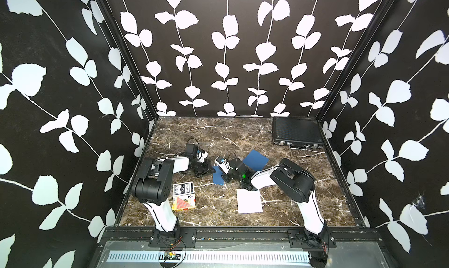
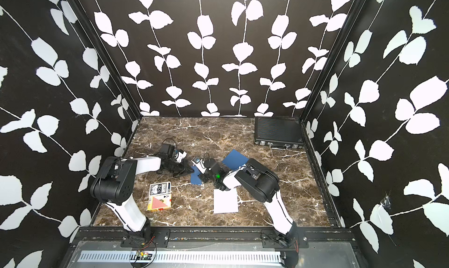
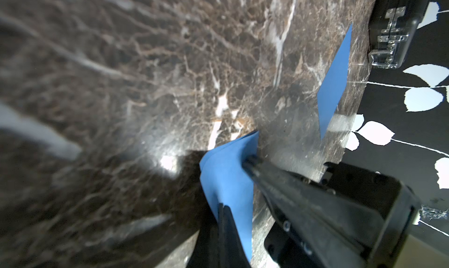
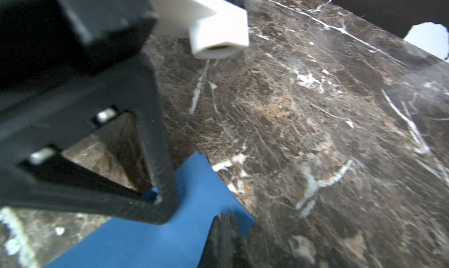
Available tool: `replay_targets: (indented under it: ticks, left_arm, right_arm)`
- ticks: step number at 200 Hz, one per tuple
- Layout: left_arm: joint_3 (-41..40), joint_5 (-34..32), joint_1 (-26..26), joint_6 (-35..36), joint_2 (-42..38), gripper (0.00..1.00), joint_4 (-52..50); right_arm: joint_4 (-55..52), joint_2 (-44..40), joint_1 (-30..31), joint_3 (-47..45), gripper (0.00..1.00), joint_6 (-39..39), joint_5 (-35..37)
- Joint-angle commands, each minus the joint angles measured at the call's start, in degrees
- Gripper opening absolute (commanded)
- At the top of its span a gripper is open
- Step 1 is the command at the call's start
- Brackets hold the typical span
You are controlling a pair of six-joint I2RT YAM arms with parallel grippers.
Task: Fold the square paper along the opposite sides
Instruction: Smooth out the paper at the center of the board.
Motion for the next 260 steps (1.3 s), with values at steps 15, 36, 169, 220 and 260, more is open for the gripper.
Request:
replay_targets:
  ticks: [15,36,169,220,260]
  left_arm:
    - [-1.61,-3.20,-0.22,0.44,0.48,0.00,-3.09]
    - [-1.57,-3.51,-0.22,0.43,0.08,0.00,-3.04]
    - [-1.37,-3.81,-0.23,0.47,-0.43,0.00,-3.07]
    - [-0.37,-3.81,-0.14,0.92,0.65,0.00,-3.69]
    - [0.19,-3.79,0.03,1.31,0.80,0.00,-4.06]
  right_arm:
    - [-10.05,1.32,-3.16,-2.36,0.00,-0.09,6.37]
    - [-12.82,1.25,-3.27,-1.00,0.00,1.20,7.19]
    - [-2.52,-0.89,2.25,0.42,0.07,4.96,-5.35]
    - [-5.41,-0.52,2.63,-6.06,0.06,5.65,-1.52]
    - [-7.09,-2.27,2.62,-10.17,0.05,6.38,0.70]
